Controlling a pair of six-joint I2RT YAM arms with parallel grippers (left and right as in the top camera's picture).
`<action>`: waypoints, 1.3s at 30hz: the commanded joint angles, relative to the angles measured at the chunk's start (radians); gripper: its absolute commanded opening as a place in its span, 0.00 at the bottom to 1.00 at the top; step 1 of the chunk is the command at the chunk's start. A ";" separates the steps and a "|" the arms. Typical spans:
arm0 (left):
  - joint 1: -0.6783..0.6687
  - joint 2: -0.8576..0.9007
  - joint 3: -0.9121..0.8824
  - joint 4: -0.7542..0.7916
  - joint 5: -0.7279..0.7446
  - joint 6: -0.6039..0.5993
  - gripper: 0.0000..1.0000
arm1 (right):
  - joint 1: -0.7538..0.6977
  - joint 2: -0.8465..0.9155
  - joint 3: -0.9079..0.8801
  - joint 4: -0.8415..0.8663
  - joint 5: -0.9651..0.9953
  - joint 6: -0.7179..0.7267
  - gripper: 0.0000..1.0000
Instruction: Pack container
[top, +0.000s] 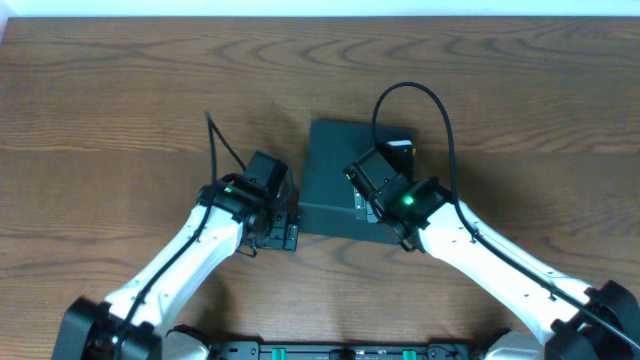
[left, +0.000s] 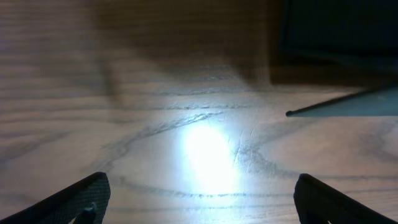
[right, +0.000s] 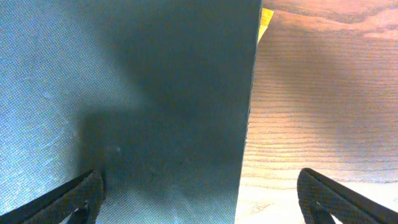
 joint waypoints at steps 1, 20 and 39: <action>-0.009 0.043 -0.003 0.020 0.029 0.017 0.95 | 0.002 0.020 -0.020 -0.008 0.028 0.014 0.99; -0.314 0.073 -0.007 0.115 -0.228 -0.167 0.95 | 0.002 0.020 -0.020 -0.004 0.028 0.014 0.99; -0.345 0.121 -0.058 0.285 -0.352 -0.132 0.96 | -0.011 0.020 -0.020 0.002 0.027 0.040 0.99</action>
